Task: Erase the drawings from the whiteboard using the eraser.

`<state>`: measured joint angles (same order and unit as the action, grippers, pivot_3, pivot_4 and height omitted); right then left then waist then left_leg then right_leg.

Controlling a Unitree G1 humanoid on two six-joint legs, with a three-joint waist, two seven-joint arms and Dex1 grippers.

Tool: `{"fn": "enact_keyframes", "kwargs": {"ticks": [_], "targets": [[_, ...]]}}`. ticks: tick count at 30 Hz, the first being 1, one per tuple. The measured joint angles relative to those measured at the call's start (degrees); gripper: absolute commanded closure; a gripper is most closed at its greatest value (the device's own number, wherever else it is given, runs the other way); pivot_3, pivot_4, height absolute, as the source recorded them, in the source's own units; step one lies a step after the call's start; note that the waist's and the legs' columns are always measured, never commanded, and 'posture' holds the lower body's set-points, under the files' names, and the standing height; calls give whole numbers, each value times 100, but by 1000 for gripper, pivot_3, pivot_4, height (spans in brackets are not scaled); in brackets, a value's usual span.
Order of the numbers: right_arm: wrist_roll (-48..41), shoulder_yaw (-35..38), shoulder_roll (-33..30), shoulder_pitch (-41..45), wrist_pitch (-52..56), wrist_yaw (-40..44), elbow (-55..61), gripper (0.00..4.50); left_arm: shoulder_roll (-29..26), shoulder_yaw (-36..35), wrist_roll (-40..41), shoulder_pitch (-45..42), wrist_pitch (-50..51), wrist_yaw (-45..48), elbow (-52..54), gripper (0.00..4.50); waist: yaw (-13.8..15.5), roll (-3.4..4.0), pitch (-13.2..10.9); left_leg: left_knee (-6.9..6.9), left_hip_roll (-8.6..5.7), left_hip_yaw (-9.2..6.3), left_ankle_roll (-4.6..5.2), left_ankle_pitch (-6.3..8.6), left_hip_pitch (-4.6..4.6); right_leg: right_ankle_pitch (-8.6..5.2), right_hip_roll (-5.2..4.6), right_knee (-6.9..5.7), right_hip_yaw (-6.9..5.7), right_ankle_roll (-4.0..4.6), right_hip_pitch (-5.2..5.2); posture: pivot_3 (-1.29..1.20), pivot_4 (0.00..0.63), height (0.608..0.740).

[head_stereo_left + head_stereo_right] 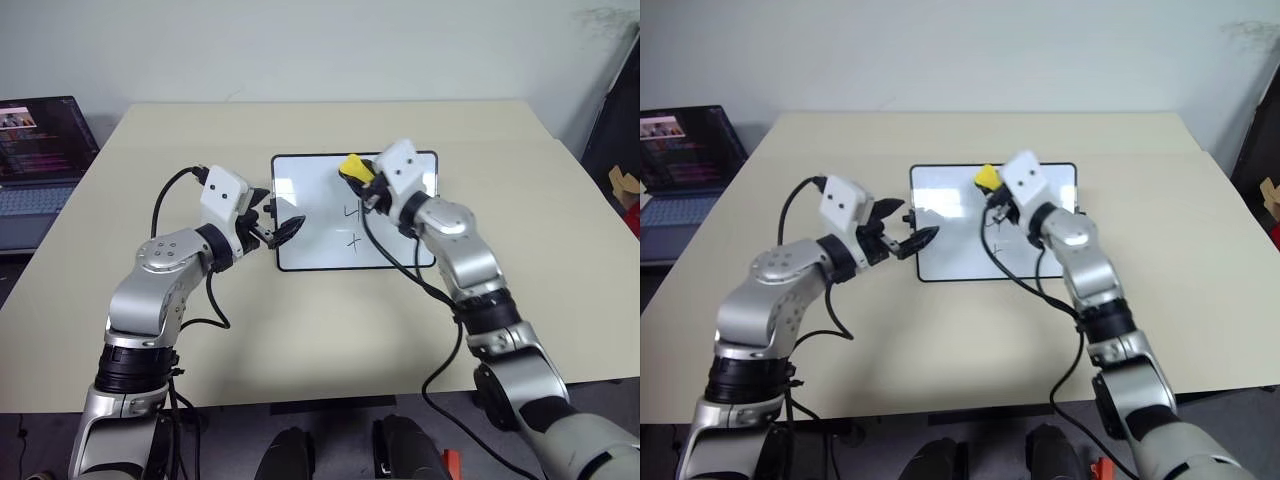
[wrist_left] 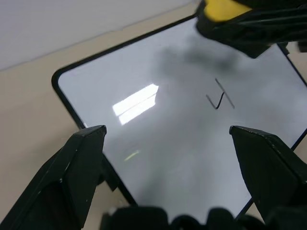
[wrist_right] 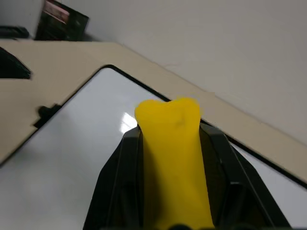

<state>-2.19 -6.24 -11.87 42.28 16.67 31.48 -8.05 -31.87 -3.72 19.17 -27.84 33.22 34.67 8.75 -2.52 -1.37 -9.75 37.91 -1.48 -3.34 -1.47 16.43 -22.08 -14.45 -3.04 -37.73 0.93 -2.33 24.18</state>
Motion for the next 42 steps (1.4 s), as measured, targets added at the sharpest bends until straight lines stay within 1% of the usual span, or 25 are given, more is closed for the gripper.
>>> {"fn": "enact_keyframes", "kwargs": {"ticks": [2, 7, 11, 15, 22, 27, 32, 36, 39, 42], "targets": [[-291, 37, -411, -808, 335, 351, 794, 3272, -60, -65, 17, 218, -24, 93, 42, 0, 67, 0, 0, -1, 0, 0, 20, 13, -1, -3, 0, 7, 0, -4, -1, 0, 150, 740], [-458, 56, -1238, -1954, 570, 833, 1733, 3272, -187, -102, 42, 644, -120, 369, 98, 0, 85, 0, -1, 5, -3, 3, 27, 16, 8, -3, -1, -1, -2, -4, -7, 0, 150, 740], [-243, -76, -1574, -2493, 318, 838, 2141, 3272, -198, -97, 51, 799, -155, 441, 147, 0, 68, -1, -2, 7, -2, 7, 27, 16, 23, -3, 3, -19, 0, -3, -13, 0, 150, 740], [343, -423, -1655, -2608, -449, 602, 2066, 3272, -144, -93, 37, 775, -167, 383, 142, 0, 67, -2, -2, 15, -3, 10, 26, 15, 25, -2, 4, -27, 0, -4, -13, 0, 150, 740], [821, -582, -1315, -2231, -1372, 110, 1605, 3272, -92, -94, -11, 719, -213, 292, 28, 0, 80, -4, -1, 16, -3, 8, 18, 10, 22, -3, 4, -23, -1, -3, -12, 0, 150, 740], [861, -587, -896, -1601, -1729, -273, 1063, 3272, -37, -91, 1, 705, -212, 276, 20, 0, 74, -4, -1, 17, -3, 10, 15, 9, 23, -2, 3, -24, 1, -3, -12, 0, 150, 740], [1138, -593, -572, -590, -2049, -725, -215, 3272, -46, -5, 53, 602, -213, 529, 23, 0, 72, -4, -1, 16, -4, 10, 3, 2, 23, -2, 4, -24, 0, -2, -11, 0, 150, 740], [1329, -638, -286, 101, -2425, -1046, -1445, 3272, -44, 110, 118, 218, -212, 743, -11, 0, 67, -4, -1, 16, -5, 13, 2, 1, 20, -2, 4, -23, 2, -2, -10, 0, 150, 740], [1451, -653, -137, 429, -2675, -1198, -2095, 3272, -37, 146, 116, -104, -212, 759, -160, 0, 64, -3, -1, 15, -4, 15, 2, 1, 21, -2, 4, -23, 3, -2, -9, 0, 150, 740], [1522, -704, -48, 597, -2893, -1288, -2669, 3272, -22, 218, 94, -211, -212, 769, -381, 0, 55, -3, -1, 14, -4, 18, 2, 1, 20, -2, 4, -21, 4, -2, -8, 0, 150, 740]]}}
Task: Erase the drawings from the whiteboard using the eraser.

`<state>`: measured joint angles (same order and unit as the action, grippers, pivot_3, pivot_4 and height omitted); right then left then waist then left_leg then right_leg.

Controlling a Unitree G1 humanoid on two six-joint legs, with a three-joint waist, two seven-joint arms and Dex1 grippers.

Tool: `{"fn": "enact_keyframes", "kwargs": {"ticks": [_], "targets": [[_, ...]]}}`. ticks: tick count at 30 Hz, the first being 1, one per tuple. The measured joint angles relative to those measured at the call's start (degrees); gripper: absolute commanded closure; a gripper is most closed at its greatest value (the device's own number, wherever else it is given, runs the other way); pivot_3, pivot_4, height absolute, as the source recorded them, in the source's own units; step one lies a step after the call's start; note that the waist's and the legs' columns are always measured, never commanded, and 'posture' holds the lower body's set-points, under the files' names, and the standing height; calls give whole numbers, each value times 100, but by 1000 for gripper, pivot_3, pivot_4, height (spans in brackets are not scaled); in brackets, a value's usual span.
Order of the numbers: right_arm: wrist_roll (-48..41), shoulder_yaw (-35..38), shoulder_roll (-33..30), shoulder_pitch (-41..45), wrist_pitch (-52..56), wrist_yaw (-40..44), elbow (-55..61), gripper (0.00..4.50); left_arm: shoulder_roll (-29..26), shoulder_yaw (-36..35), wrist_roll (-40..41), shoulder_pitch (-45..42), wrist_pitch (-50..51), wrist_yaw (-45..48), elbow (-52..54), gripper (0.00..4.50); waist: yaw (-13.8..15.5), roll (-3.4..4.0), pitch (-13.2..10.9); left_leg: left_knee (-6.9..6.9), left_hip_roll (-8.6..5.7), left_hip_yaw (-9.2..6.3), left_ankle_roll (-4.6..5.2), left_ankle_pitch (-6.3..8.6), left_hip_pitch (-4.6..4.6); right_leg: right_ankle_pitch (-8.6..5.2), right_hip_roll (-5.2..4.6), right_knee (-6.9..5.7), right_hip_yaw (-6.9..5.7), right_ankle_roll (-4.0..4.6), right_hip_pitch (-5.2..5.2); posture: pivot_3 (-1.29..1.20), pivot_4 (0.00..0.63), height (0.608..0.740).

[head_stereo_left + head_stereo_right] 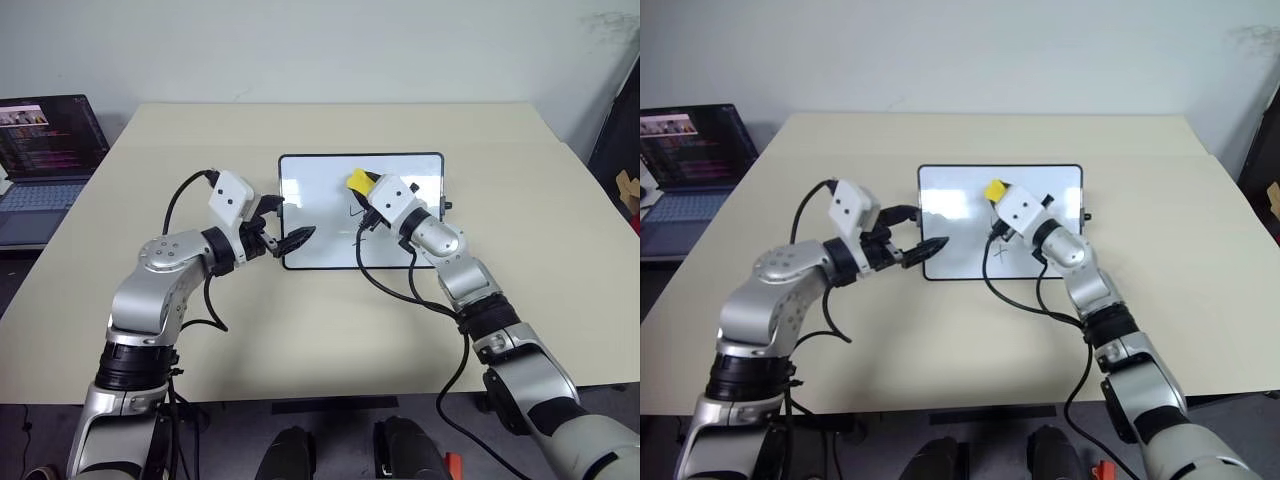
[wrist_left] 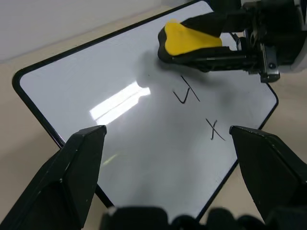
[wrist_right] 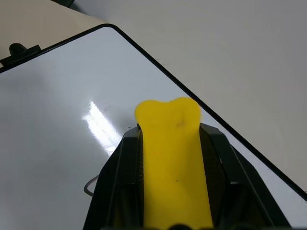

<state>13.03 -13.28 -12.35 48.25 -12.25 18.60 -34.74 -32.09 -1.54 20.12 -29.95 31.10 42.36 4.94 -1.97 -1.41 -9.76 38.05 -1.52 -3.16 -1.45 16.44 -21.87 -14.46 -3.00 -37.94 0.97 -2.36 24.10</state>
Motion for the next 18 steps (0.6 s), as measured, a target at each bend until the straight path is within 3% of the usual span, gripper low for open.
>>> {"fn": "enact_keyframes", "kwargs": {"ticks": [8, 16, 18], "targets": [[182, -218, 77, 84, -247, 110, -666, 3272, 48, 132, -10, 7, -2, 80, -94, 0, -59, -3, 13, 3, 1, 1, 13, 6, 26, 1, 0, -16, 3, 1, -18, 0, 150, 740], [447, -620, -122, -289, -369, 338, -616, 3272, 51, 105, -1, 37, 7, -60, -104, 0, -62, -3, 16, -5, 1, -8, 26, 14, 199, -2, 26, -4, 3, -1, -196, 0, 150, 740], [497, -621, -121, -288, -426, 230, -611, 3272, 53, 56, 4, 39, 7, -98, -146, 0, -75, -2, 15, -3, 5, -10, 28, 9, 202, -2, 33, -5, 5, 0, -198, 0, 150, 740]]}}
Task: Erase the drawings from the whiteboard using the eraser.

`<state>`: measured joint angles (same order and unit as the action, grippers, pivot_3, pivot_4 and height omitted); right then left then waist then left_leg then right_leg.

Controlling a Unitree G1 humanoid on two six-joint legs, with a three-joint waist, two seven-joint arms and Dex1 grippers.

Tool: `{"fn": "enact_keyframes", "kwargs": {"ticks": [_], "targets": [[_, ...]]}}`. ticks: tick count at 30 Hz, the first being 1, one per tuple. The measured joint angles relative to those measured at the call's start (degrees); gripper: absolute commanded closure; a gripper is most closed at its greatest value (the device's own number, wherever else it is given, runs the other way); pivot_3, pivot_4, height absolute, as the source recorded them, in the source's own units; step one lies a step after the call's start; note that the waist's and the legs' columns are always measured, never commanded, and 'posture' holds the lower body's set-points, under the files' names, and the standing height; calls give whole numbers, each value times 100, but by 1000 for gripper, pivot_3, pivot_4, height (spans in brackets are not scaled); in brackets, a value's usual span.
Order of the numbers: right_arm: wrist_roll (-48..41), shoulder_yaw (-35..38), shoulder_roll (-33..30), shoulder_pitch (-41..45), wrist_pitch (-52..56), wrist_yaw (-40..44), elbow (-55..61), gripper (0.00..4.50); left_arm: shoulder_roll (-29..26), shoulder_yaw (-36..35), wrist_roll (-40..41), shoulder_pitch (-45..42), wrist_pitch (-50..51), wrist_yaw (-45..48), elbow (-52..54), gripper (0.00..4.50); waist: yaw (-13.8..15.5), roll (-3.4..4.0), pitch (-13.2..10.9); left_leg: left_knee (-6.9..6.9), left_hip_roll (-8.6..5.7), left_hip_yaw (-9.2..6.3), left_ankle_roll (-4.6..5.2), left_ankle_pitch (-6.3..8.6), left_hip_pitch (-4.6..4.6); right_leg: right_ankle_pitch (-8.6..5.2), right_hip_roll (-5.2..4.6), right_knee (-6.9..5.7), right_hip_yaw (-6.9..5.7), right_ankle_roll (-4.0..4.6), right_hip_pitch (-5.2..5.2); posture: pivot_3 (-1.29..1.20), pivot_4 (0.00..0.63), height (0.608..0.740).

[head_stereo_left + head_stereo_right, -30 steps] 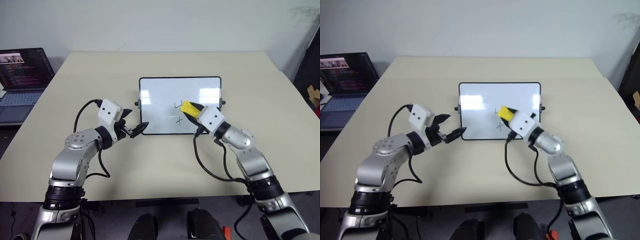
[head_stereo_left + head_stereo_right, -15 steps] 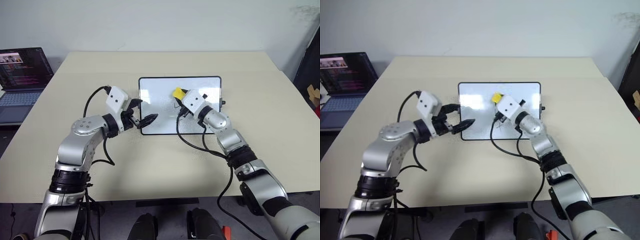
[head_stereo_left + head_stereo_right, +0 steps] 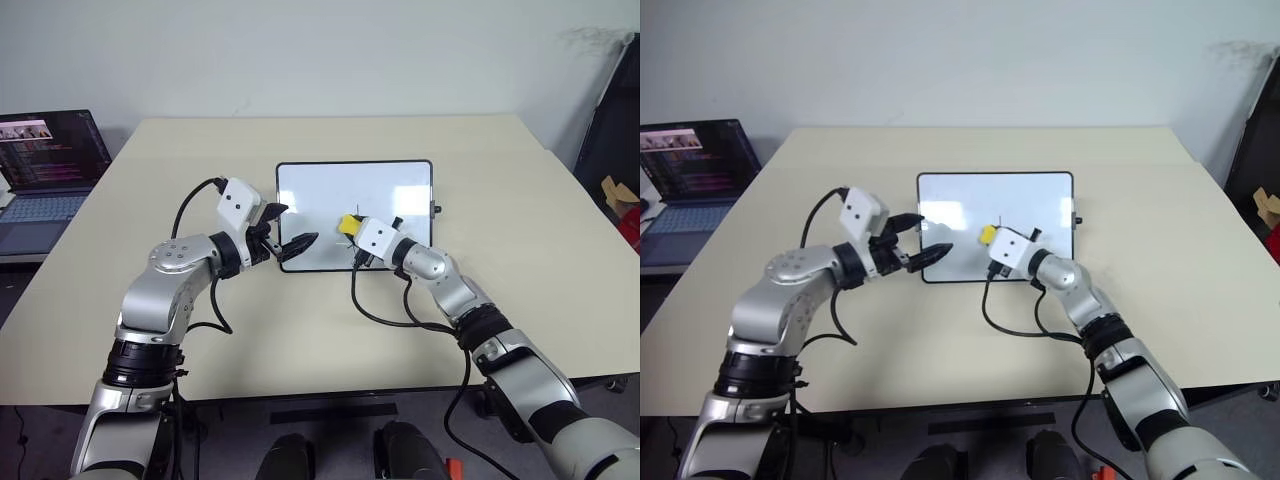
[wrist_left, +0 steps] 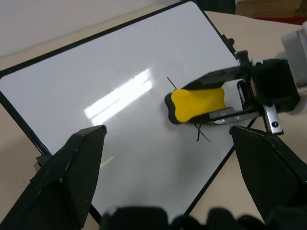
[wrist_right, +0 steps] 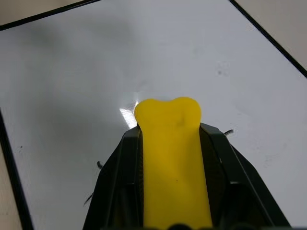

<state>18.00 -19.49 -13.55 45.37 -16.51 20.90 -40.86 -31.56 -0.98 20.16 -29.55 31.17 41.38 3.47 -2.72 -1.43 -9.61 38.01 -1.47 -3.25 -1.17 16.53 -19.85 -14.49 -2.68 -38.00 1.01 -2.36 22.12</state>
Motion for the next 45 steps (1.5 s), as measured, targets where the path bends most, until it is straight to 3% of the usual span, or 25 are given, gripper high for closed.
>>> {"fn": "enact_keyframes", "kwargs": {"ticks": [7, 9, 16, 22, 26, 34, 40, 42, 45], "targets": [[-575, 636, 84, 54, -659, -318, 582, 3273, -81, -266, -2, 221, 2, -128, -182, 0, -16, 1, -17, -2, 9, -3, -5, 1, -68, 1, -4, 1, 2, 2, 69, 0, 150, 740], [-542, 711, 50, 221, -677, -483, 661, 3273, -90, -292, 1, 286, 12, -126, -159, 0, -15, -2, -13, -2, 8, 2, -25, -10, -125, 2, -20, -1, 4, 2, 131, 0, 150, 740], [-71, 536, -129, 315, -227, -587, 88, 3273, -91, -290, 28, 442, 173, -52, 117, 0, -11, -2, -13, -1, 1, 10, -32, -10, -204, 2, -33, 5, 1, 2, 201, 0, 150, 740], [114, 277, -270, 134, -12, -197, 351, 3273, -87, -289, 33, 438, 226, -47, 160, 0, -20, -7, -6, 2, 3, 8, -10, 1, -181, 3, -31, -5, -2, 3, 183, 0, 150, 740], [448, -151, -565, -121, -12, 109, 652, 3273, -83, -289, 34, 398, 244, -46, 161, 0, -19, -9, -5, -4, 1, 6, -4, 4, -86, 0, -27, 5, -4, 1, 83, 0, 150, 740], [836, -428, -726, -165, 27, 123, 846, 3273, -80, -289, 34, 380, 245, -27, 165, 0, -16, -10, -7, 0, 2, -2, -3, 0, -18, 0, -3, 5, -2, 1, 13, 0, 150, 740], [171, 204, -317, -68, -3, -188, 1138, 3276, -75, -289, 34, 381, 248, -25, 166, 0, -20, -11, -23, -5, 8, -5, -5, 1, -57, 1, -17, 2, -2, 3, 56, 0, 150, 740], [175, 268, -286, 171, 105, -332, 1142, 3276, -68, -285, 34, 390, 266, -27, 170, 0, -17, -12, -21, -3, 7, -1, -11, -2, -116, 2, -20, -1, 0, 4, 121, 0, 150, 740], [351, 242, -262, 289, 353, -409, 970, 3276, -66, -280, 34, 402, 323, -28, 182, 0, -3, -12, -21, -11, 7, 0, -30, -11, -139, 1, -26, 18, -3, 4, 137, 0, 150, 740]]}}
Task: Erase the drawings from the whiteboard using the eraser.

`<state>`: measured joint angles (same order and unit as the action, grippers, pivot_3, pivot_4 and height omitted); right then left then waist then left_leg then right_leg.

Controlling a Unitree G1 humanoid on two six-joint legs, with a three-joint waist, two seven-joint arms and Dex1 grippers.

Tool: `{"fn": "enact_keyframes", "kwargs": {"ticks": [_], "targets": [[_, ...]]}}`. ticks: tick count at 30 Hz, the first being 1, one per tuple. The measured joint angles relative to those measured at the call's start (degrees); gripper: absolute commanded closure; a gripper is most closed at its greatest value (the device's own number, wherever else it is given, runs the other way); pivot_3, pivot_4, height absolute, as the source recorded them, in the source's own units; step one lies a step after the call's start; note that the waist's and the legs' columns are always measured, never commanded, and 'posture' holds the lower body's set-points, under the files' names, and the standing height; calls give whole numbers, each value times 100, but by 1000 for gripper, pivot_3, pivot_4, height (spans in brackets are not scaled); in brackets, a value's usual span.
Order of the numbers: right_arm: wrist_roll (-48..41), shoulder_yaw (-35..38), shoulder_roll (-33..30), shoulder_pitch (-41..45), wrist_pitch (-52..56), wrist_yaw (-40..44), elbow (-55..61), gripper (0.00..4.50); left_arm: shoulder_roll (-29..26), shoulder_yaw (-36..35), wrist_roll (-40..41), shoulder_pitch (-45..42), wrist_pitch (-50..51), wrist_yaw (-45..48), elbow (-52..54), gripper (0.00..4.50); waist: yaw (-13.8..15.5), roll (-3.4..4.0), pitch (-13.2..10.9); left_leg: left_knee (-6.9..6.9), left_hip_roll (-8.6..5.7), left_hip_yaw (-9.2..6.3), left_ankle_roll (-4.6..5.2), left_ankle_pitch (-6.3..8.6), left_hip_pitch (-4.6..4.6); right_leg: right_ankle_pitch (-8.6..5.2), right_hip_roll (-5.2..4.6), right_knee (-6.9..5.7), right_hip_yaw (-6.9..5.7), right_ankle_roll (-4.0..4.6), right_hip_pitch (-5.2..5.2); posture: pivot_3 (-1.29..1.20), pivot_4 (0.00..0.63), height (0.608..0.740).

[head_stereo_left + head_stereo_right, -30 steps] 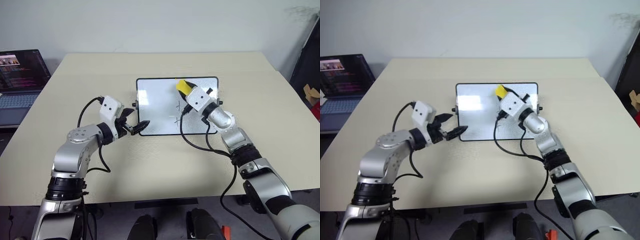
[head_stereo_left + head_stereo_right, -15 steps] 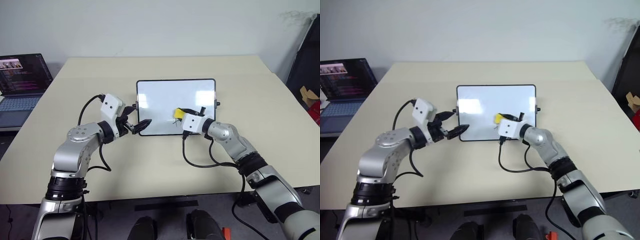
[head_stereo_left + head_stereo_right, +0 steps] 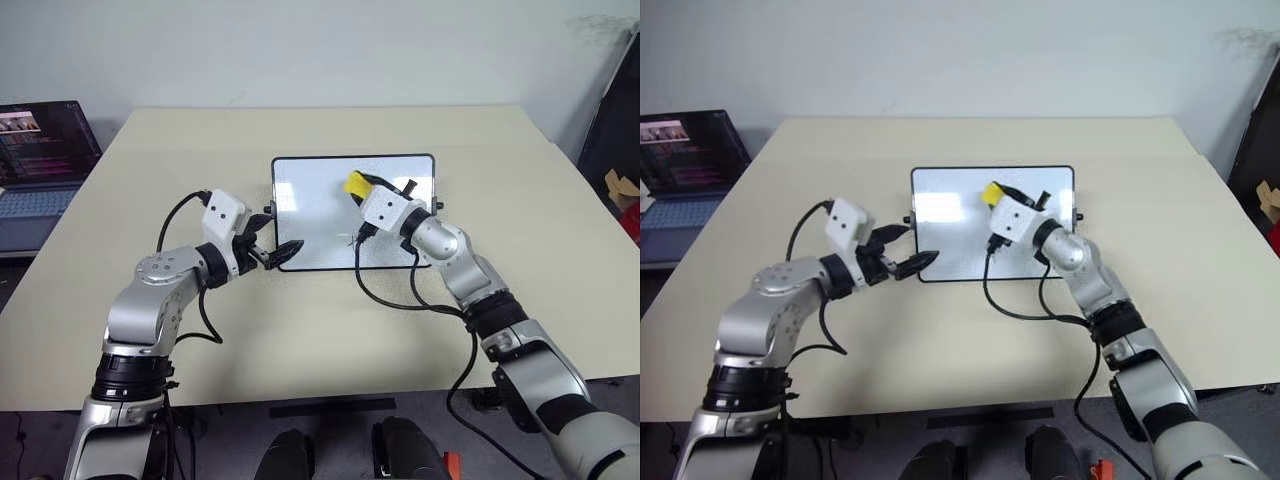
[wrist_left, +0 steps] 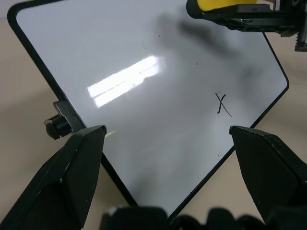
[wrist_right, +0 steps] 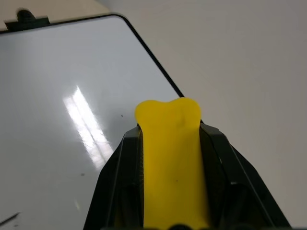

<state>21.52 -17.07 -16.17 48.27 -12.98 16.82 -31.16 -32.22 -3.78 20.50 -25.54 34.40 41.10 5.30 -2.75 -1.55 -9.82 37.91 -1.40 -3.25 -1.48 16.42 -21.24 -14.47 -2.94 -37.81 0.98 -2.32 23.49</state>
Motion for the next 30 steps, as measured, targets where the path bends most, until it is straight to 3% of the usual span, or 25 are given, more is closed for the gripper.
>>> {"fn": "enact_keyframes", "kwargs": {"ticks": [7, 17, 26, 28, 30], "targets": [[330, -295, -13, -64, 168, 97, -41, 3278, 12, 2, 1, 1, 26, -9, 104, 0, -17, -5, 7, 7, -3, 7, 0, 1, -50, 1, -6, -13, 1, 0, 53, 0, 150, 740], [555, -675, -106, -409, 110, 360, 190, 3279, 55, 2, 3, -1, 30, -29, 125, 0, -12, -6, 5, 7, -6, 3, 23, 13, 38, 2, 1, -20, -2, 1, -32, 0, 150, 740], [-1490, 721, 360, -786, 1231, 854, 1517, 3281, 45, 3, -1, 32, 5, 15, 118, 0, 7, -4, 1, -2, 0, -1, 20, 15, 17, 0, -2, 8, -2, -1, -20, 0, 150, 740], [-2693, 1052, 270, -1756, 2587, 1449, 2981, 3281, 40, -56, 22, 214, -190, 87, 238, 0, 88, -1, 2, -3, 4, -25, 18, 22, -5, -7, -6, 18, -3, -3, -14, 0, 150, 740], [-3190, 1099, -189, -2430, 3450, 1832, 3913, 3281, 20, -121, 23, 449, -248, 90, 256, 0, 118, 5, -1, 9, -4, -26, 19, 23, -52, -8, -13, 17, -3, -3, 25, 0, 150, 740]]}}
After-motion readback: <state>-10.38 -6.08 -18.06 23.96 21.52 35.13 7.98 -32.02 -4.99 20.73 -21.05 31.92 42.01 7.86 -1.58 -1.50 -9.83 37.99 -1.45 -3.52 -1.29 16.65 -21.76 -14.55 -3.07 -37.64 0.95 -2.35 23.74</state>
